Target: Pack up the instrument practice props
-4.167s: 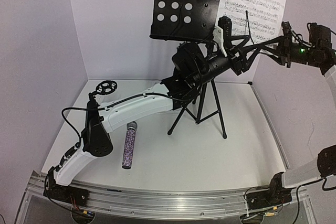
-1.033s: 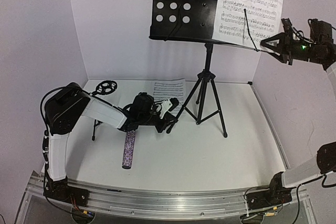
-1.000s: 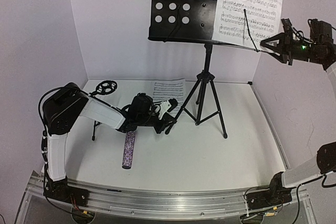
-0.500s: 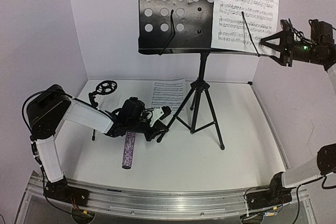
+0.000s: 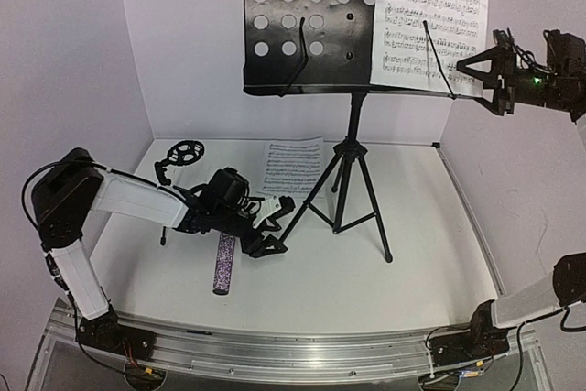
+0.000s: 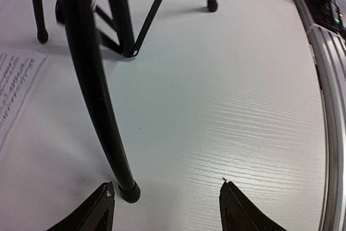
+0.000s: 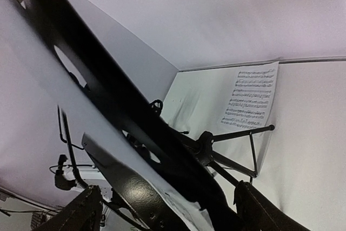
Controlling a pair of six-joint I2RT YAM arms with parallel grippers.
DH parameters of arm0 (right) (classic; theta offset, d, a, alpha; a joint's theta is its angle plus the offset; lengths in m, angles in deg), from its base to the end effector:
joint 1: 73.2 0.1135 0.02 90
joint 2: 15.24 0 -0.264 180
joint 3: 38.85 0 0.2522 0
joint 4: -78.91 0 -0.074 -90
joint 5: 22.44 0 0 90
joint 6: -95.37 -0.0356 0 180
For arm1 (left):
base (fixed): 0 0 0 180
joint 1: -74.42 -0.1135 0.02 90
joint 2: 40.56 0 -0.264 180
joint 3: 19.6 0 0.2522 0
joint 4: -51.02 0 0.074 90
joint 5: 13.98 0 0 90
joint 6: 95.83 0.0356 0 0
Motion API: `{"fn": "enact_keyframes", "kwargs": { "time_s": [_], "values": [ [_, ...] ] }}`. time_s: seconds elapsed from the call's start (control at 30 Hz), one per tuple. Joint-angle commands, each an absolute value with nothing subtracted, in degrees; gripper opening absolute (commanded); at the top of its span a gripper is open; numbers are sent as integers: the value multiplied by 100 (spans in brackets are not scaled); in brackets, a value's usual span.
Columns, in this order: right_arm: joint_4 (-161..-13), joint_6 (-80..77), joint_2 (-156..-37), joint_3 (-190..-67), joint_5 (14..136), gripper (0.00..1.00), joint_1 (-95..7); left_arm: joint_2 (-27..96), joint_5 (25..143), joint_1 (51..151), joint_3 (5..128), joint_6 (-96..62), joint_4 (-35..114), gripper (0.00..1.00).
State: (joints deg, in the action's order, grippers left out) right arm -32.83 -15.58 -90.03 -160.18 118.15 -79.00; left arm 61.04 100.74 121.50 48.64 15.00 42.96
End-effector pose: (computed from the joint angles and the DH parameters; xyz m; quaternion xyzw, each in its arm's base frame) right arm 0.2156 0.0057 0.5156 -0.0602 0.7835 0.4174 0.4564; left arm 0.2366 -0.2763 0.1631 0.5703 0.6893 -0.2813 0.3470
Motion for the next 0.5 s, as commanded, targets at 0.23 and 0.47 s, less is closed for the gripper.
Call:
{"fn": "enact_keyframes", "kwargs": {
  "time_s": [0.23, 0.47],
  "values": [
    [-3199, -1152, -9032, -16922, 10849, 82, -7908, 4077, 11902, 12233, 5377, 2153, 3303, 69],
    [-2877, -800, -8858, -17191, 10249, 84, -7908, 3755, 11914, 12925, 6481, 1937, 2688, 65]
  ]
}}
